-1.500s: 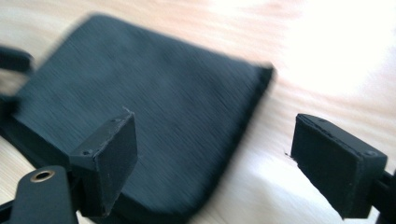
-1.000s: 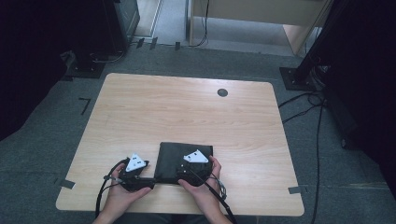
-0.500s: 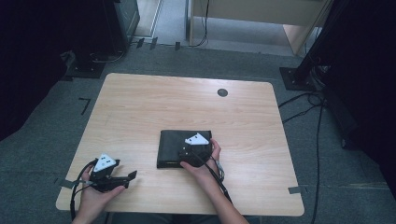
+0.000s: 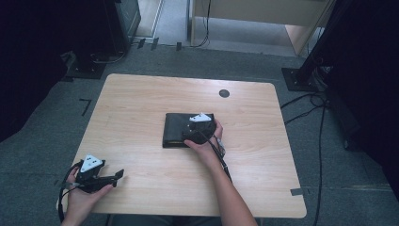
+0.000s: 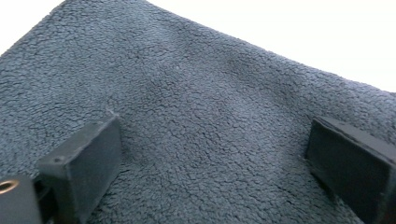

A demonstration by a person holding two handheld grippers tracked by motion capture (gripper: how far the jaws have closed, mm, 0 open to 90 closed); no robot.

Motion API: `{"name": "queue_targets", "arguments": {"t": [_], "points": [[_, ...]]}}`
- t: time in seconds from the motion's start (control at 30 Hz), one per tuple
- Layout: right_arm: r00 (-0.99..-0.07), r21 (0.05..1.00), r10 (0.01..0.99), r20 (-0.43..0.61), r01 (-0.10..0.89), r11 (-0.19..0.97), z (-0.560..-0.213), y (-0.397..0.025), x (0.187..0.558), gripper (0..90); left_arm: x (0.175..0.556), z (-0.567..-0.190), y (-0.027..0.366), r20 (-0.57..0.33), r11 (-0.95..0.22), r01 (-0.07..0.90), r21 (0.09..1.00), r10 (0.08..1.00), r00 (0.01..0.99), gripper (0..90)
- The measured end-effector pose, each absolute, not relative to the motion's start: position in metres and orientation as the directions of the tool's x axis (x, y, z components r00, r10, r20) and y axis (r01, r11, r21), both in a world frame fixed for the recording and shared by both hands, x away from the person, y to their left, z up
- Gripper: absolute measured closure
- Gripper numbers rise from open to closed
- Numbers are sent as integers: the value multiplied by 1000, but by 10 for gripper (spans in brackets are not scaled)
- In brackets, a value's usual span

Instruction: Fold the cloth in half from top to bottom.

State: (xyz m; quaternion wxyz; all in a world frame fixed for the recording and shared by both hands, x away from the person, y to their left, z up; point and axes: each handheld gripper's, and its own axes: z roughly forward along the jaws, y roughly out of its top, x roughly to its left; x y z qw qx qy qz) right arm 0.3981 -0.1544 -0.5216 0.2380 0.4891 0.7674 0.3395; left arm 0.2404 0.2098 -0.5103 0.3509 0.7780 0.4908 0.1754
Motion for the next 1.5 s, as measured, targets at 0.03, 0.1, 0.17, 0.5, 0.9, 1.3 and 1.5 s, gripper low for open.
{"name": "queue_targets", "arguments": {"t": [0.03,0.1,0.17,0.5,0.9,1.3,1.5], "points": [[-405,752,914,-30,593,288,-522,-155,400,25,240,-511,210,-62,-280,640,716,887,457,139],[-408,750,913,-18,598,282,-522,-156,401,26,240,-512,209,-61,-282,644,712,888,455,139],[-386,732,923,-14,625,272,-517,-155,398,44,240,-513,209,-59,-283,647,708,889,453,139],[-424,709,903,-70,615,344,-512,-116,377,22,241,-515,207,-58,-286,642,712,887,459,141],[-398,762,916,58,610,216,-488,-166,337,0,240,-517,201,12,-341,625,702,883,469,133],[-293,787,956,32,597,156,-470,-291,278,0,242,-518,198,13,-347,627,698,881,473,73],[-227,779,973,46,618,108,-480,-346,248,0,243,-519,196,14,-351,635,688,881,472,27]]}}
